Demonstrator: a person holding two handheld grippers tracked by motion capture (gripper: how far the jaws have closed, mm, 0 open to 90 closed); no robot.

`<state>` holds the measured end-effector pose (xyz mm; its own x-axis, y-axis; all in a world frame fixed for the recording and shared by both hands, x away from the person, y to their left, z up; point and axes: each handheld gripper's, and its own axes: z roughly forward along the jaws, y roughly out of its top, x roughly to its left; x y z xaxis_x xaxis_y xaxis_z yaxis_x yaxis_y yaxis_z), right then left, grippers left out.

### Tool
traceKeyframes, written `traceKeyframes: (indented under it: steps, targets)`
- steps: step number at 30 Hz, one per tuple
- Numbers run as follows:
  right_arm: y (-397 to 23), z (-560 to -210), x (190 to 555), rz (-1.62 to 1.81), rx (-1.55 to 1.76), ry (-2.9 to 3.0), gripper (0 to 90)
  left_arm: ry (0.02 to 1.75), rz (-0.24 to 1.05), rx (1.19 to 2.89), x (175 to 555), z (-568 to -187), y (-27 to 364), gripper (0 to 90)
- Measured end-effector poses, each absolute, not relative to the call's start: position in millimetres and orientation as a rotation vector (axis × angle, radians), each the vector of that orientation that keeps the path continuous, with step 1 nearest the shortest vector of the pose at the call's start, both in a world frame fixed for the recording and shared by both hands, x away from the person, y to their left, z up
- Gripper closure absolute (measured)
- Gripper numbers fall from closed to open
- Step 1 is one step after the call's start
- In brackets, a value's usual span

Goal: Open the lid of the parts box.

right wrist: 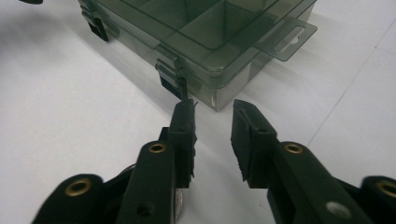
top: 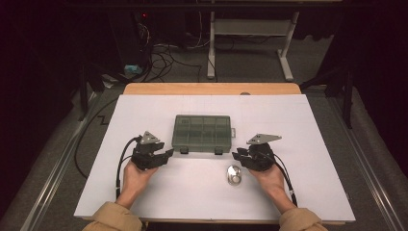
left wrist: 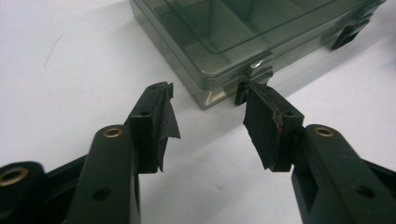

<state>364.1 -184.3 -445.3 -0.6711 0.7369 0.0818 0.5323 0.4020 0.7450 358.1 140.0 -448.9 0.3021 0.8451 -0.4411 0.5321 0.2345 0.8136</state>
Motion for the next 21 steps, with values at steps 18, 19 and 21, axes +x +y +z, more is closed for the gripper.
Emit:
traceKeyframes:
  steps: [18,19,21]
  targets:
    - [-170,-441,379,0.984,1.086,2.477,89.8,1.420,0.356,1.582,374,-452,135,70.6]
    - [-169,-441,379,0.978,1.088,2.479,89.9,1.422,0.351,1.590,374,-453,135,71.5]
    - [-168,-441,380,0.967,1.090,2.479,89.9,1.426,0.340,1.591,375,-453,135,72.8]
